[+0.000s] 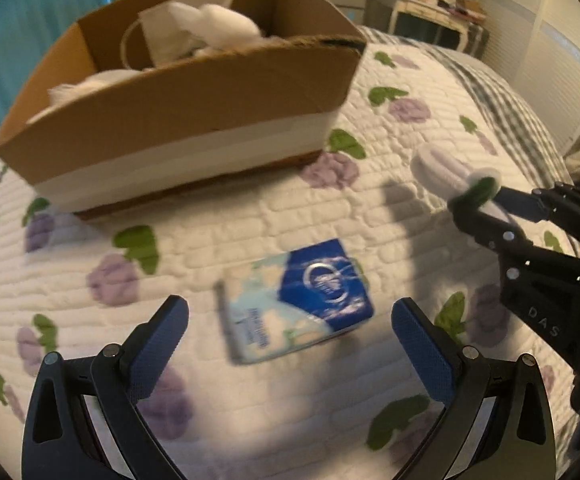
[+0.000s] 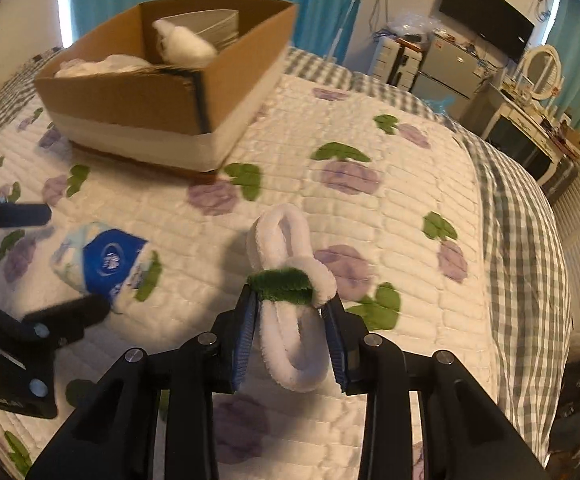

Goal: Organize soft objects
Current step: 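Grasp the blue tissue pack with the left gripper while the right grasps the pipe-cleaner bundle, then lower the tissue pack and pipe-cleaner bundle into the cardboard box and release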

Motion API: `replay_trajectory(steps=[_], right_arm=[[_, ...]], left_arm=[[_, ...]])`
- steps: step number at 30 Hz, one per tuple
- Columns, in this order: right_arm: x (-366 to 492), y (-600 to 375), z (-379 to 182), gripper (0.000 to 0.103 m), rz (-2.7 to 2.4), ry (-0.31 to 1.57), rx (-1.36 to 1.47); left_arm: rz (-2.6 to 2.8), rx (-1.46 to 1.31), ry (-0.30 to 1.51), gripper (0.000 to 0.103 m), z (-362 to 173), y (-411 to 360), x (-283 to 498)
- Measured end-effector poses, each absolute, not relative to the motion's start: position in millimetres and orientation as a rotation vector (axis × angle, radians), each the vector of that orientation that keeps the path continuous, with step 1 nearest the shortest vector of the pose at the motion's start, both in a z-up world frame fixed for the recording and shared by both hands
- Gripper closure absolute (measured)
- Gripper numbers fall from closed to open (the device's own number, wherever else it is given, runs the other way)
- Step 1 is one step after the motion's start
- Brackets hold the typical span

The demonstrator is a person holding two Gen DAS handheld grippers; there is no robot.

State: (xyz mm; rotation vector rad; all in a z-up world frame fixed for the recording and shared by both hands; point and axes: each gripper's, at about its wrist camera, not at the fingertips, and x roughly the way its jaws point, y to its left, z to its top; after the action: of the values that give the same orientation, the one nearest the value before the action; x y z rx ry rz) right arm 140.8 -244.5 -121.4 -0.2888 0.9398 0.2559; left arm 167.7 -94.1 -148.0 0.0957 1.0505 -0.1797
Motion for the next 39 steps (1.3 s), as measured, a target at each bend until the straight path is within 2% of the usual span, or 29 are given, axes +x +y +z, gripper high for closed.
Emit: replay_trajectory(steps=[5, 7, 8, 13, 20, 28, 39], right_arm=[[144, -254, -122, 0.071, 0.248, 0.942, -0.261], [143, -255, -121, 0.071, 0.247, 0.940, -0.263], [143, -256, -121, 0.071, 0.246, 0.940, -0.263], [136, -256, -110, 0.071, 0.240, 0.931, -0.248], [114, -239, -68, 0.071, 0.253, 0.871, -0.268], [79, -212, 14, 0.071, 0.280, 0.774, -0.273], [64, -178, 94, 0.071, 0.295, 0.689, -0.307]], left_arm=[[-0.206, 0.102, 1.063, 0.002, -160, -109, 176], [-0.205, 0.119, 1.082, 0.013, -165, -112, 178], [-0.204, 0.126, 1.094, 0.025, -168, -113, 178], [-0.230, 0.080, 1.133, 0.026, -170, -105, 178], [-0.243, 0.101, 1.070, 0.027, -134, -92, 155], [-0.229, 0.138, 0.944, 0.027, -63, -67, 118], [-0.205, 0.147, 0.758, 0.027, 35, -36, 98]])
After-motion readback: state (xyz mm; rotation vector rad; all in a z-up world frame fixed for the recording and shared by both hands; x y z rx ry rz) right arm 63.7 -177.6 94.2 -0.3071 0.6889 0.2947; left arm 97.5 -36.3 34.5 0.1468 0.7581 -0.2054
